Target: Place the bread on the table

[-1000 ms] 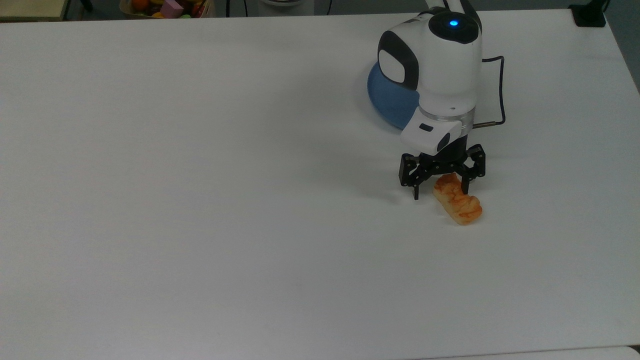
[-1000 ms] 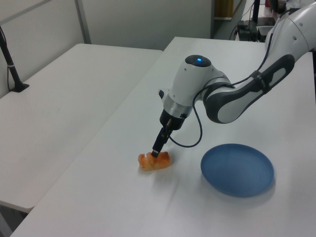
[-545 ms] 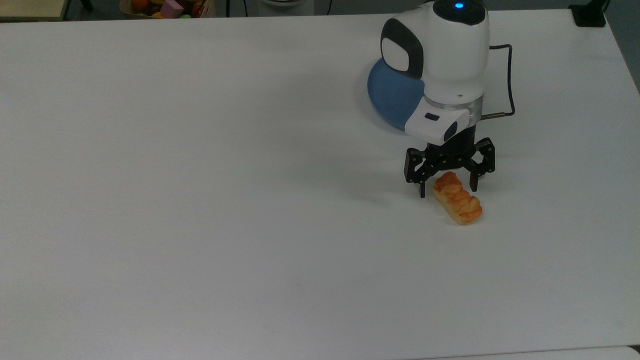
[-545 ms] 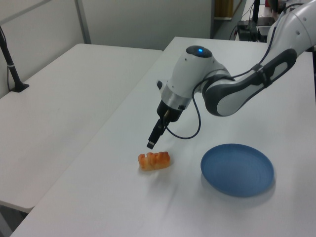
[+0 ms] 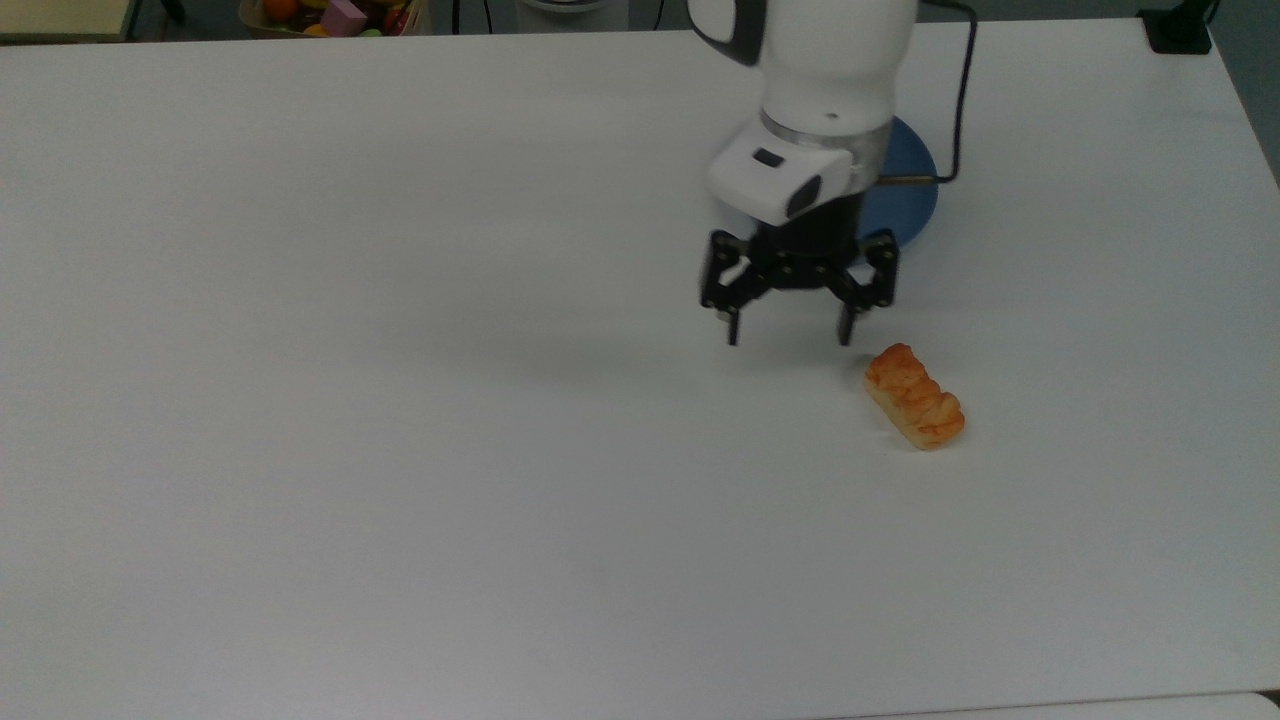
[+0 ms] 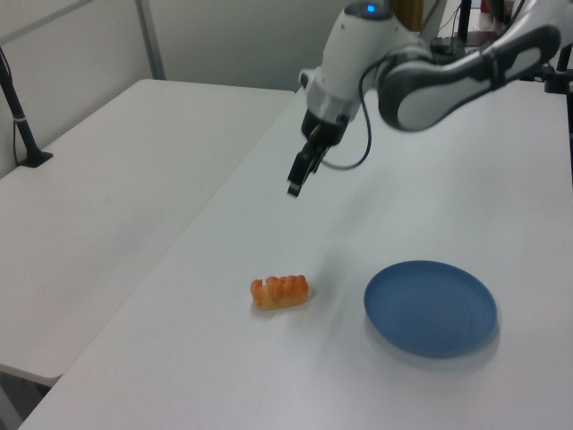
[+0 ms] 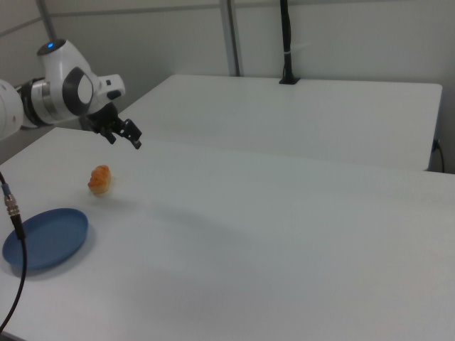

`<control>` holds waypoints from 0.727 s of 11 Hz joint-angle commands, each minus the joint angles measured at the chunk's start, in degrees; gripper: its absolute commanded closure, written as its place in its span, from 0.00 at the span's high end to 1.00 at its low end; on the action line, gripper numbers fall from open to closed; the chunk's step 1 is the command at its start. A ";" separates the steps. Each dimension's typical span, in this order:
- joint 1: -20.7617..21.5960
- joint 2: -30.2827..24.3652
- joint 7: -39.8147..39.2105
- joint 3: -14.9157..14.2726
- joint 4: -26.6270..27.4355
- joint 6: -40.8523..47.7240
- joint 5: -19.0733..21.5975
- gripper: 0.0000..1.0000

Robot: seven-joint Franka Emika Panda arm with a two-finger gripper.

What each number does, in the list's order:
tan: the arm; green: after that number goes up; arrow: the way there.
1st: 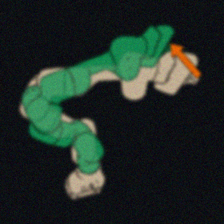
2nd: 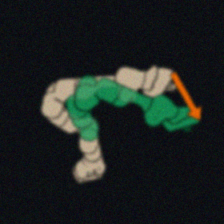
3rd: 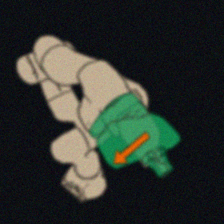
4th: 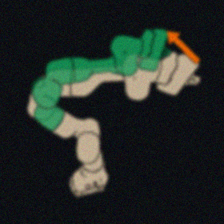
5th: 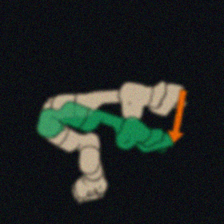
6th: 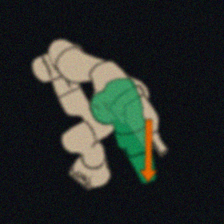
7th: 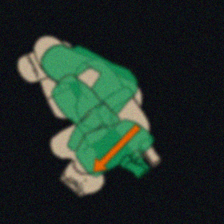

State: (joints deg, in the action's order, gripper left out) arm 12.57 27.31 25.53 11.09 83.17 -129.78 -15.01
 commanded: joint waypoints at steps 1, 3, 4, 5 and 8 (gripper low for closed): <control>-4.47 -10.76 -6.00 -0.20 8.04 7.68 0.15 1.00; -8.77 -17.52 -11.79 -0.20 12.96 12.59 3.74 1.00; -11.40 -20.86 -15.39 -0.20 14.55 15.92 5.93 1.00; -13.78 -23.07 -19.34 -0.28 15.00 19.87 8.22 1.00; -16.62 -28.35 -27.88 -5.88 14.56 29.99 13.50 1.00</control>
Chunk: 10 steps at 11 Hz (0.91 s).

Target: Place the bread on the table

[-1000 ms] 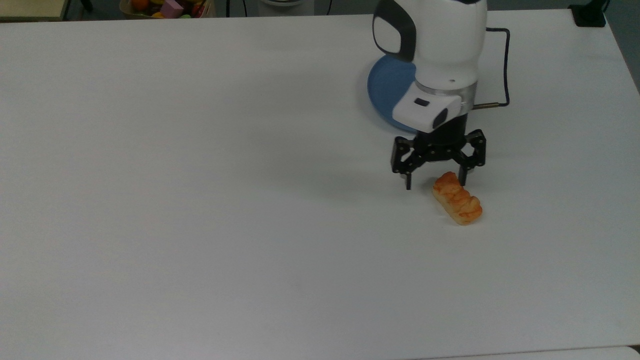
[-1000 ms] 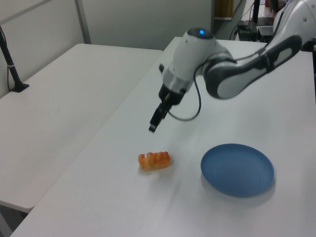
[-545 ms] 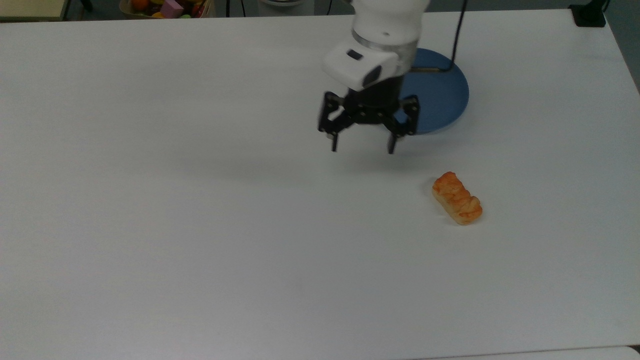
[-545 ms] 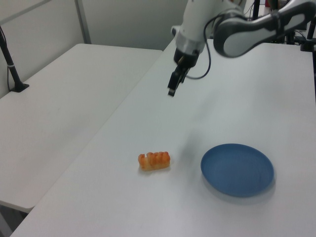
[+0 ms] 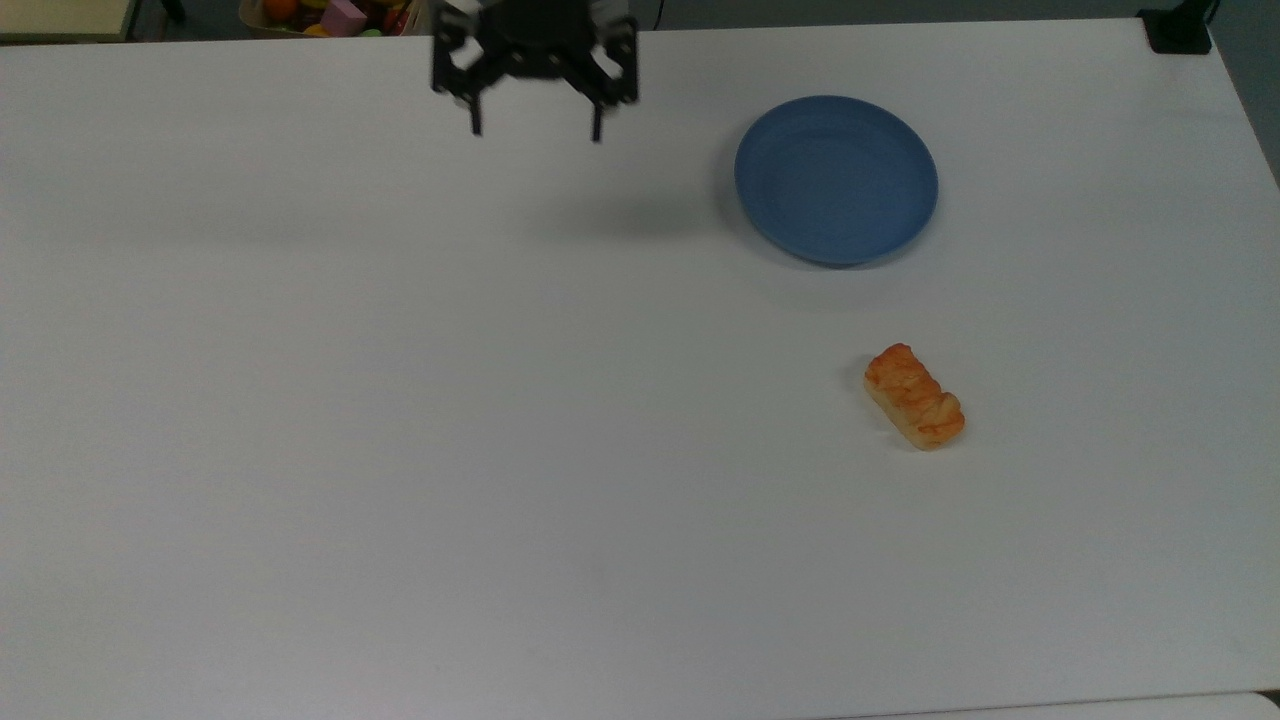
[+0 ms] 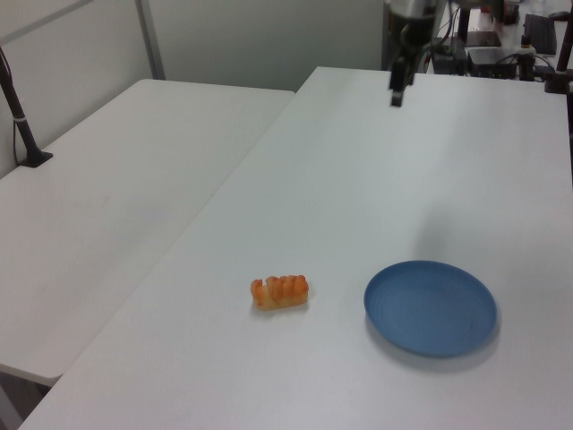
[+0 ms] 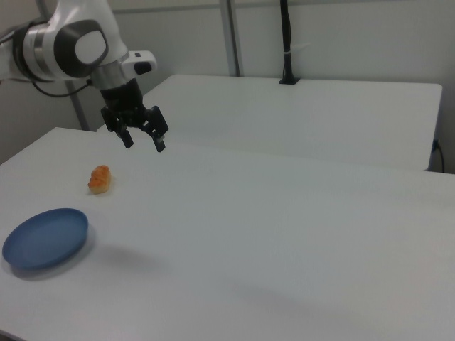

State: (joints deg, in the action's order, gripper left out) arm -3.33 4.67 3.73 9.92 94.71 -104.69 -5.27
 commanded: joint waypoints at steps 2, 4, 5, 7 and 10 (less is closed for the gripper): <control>0.08 -8.78 -10.14 -10.34 2.85 9.49 5.18 1.00; 0.17 -10.02 -10.41 -13.07 2.76 13.09 5.09 1.00; -0.44 -10.12 -10.41 -13.26 2.41 14.59 5.09 1.00; -1.67 -9.94 -10.50 -13.35 0.75 16.01 5.09 1.00; -3.52 -9.77 -12.08 -13.35 -0.05 15.92 5.09 1.00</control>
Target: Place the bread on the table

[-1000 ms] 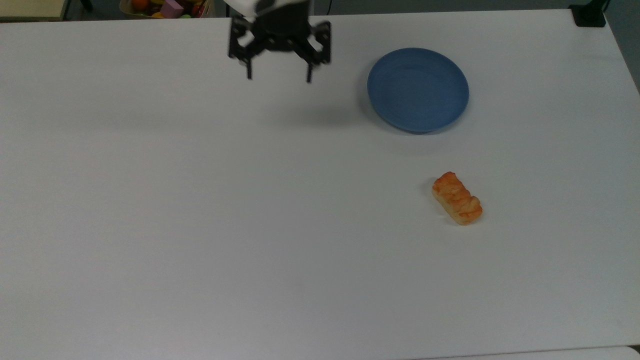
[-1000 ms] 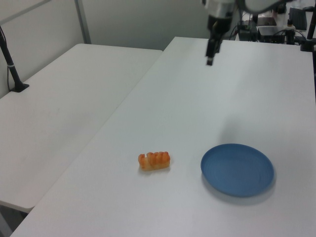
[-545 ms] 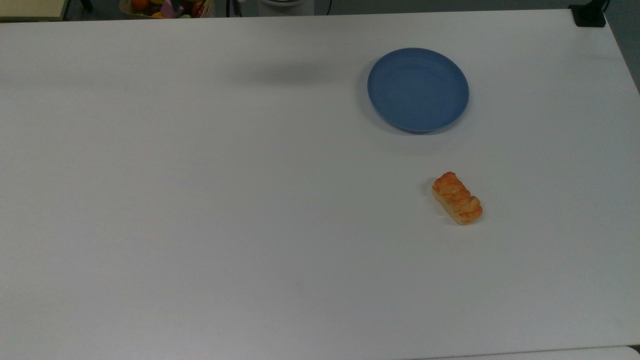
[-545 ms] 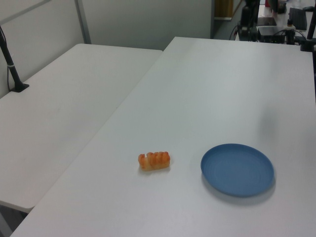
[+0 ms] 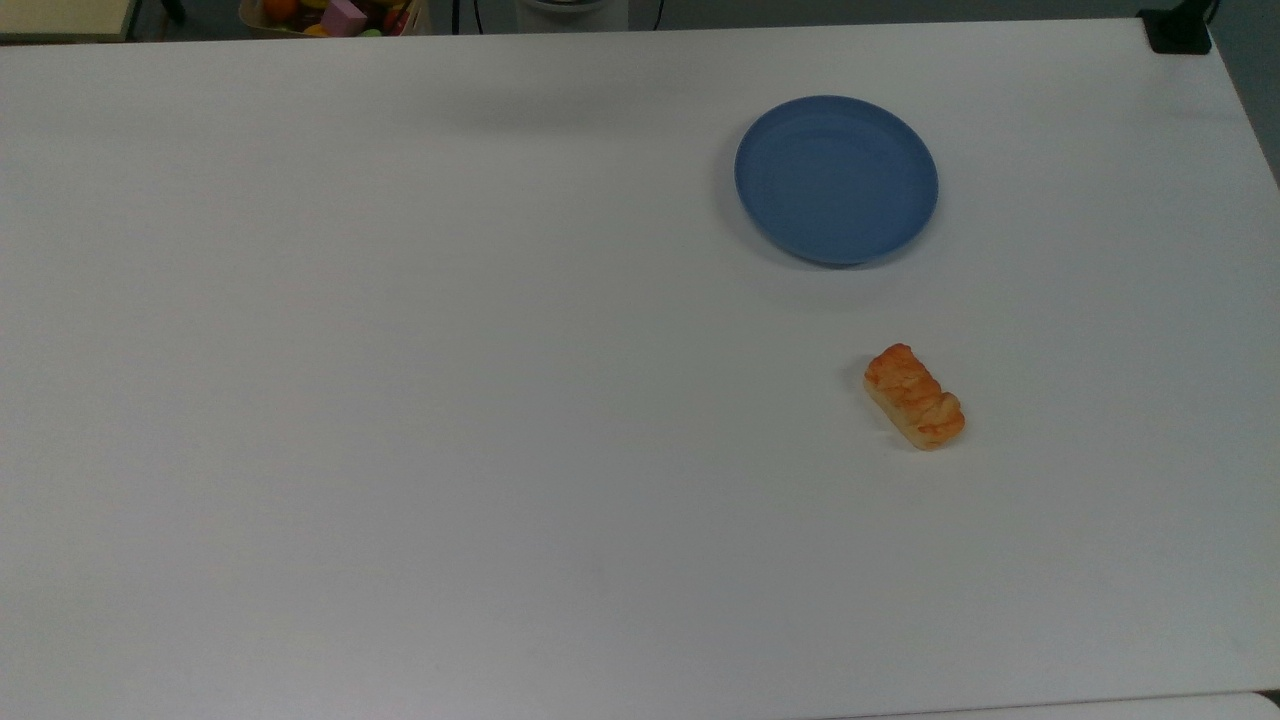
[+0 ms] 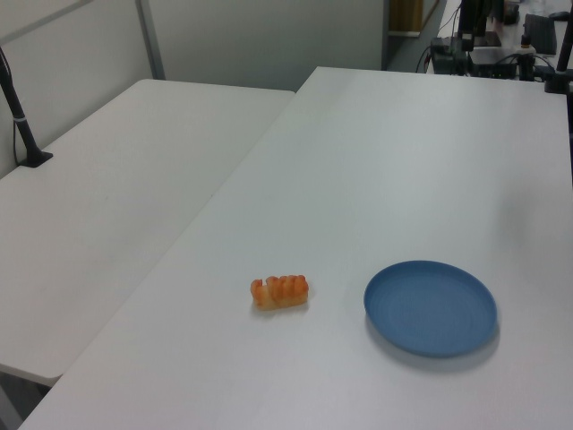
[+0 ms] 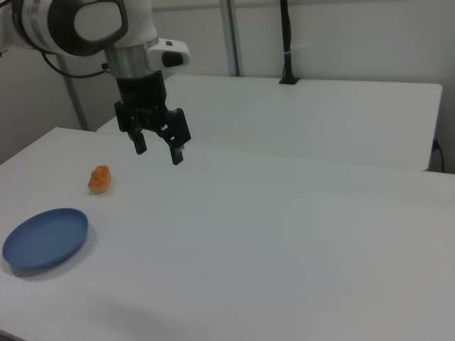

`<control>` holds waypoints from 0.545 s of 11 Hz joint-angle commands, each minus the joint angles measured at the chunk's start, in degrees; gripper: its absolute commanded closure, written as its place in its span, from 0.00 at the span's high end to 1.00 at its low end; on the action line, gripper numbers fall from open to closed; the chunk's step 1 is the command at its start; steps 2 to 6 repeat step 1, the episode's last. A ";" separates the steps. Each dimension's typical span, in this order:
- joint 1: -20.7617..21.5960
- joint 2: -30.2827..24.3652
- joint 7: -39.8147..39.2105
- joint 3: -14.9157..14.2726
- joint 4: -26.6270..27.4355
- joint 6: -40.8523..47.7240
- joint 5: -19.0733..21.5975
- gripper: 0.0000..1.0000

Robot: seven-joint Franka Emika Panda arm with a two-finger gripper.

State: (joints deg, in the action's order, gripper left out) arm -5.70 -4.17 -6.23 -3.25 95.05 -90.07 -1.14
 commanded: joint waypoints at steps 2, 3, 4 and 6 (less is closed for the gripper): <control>-1.33 -0.84 -2.12 -0.18 -0.39 1.30 0.97 1.00; -1.33 -0.84 -2.12 -0.18 -0.39 1.30 0.97 1.00; -1.33 -0.84 -2.12 -0.18 -0.39 1.30 0.97 1.00; -1.33 -0.84 -2.12 -0.18 -0.39 1.30 0.97 1.00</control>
